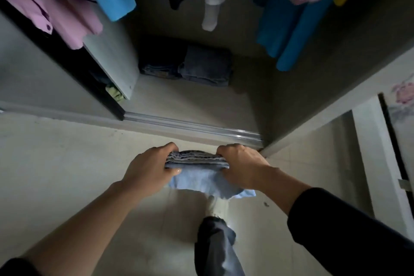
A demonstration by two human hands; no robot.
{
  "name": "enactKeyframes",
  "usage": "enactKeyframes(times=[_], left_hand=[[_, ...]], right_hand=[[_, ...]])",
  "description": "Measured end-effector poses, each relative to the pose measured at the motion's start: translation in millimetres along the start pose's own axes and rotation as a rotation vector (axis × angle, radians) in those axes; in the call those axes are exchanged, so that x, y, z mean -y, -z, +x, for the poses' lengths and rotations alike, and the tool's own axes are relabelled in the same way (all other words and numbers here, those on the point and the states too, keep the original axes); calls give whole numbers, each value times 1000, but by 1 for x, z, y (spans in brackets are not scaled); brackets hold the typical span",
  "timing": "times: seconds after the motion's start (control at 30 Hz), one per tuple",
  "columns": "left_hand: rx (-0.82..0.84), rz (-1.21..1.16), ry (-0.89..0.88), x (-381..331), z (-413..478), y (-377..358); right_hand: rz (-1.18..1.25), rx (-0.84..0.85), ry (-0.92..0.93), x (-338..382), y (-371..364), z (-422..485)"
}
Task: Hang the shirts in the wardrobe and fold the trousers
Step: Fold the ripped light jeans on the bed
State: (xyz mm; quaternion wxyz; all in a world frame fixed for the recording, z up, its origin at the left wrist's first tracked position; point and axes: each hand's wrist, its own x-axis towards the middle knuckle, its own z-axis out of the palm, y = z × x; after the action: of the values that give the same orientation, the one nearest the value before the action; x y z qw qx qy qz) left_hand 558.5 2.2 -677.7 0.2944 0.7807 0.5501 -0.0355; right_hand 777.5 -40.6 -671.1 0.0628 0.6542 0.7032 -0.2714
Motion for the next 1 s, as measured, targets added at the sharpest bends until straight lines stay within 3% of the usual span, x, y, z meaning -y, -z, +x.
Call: enactKeyframes(times=[0.3,0.47,0.63,0.8,0.87,1.0], left_hand=[[-175,231,10,92,148,33],[-450,378,-135,162,238,23],[-602,188,26,218,315,6],[-788,118,37,273,366,-31],[-752,87,75,298,374,-61],[-485,124,259,342,368,-127]], right_hand=[[-46,-55,59,10,3,193],[-70,-104,94,13,-14,297],[-66,-250,125,13,-36,392],[-298,-454,230,16,-84,456],[-313,-392,228,13,-120,472],[-353,-255,176,17,-189,483]])
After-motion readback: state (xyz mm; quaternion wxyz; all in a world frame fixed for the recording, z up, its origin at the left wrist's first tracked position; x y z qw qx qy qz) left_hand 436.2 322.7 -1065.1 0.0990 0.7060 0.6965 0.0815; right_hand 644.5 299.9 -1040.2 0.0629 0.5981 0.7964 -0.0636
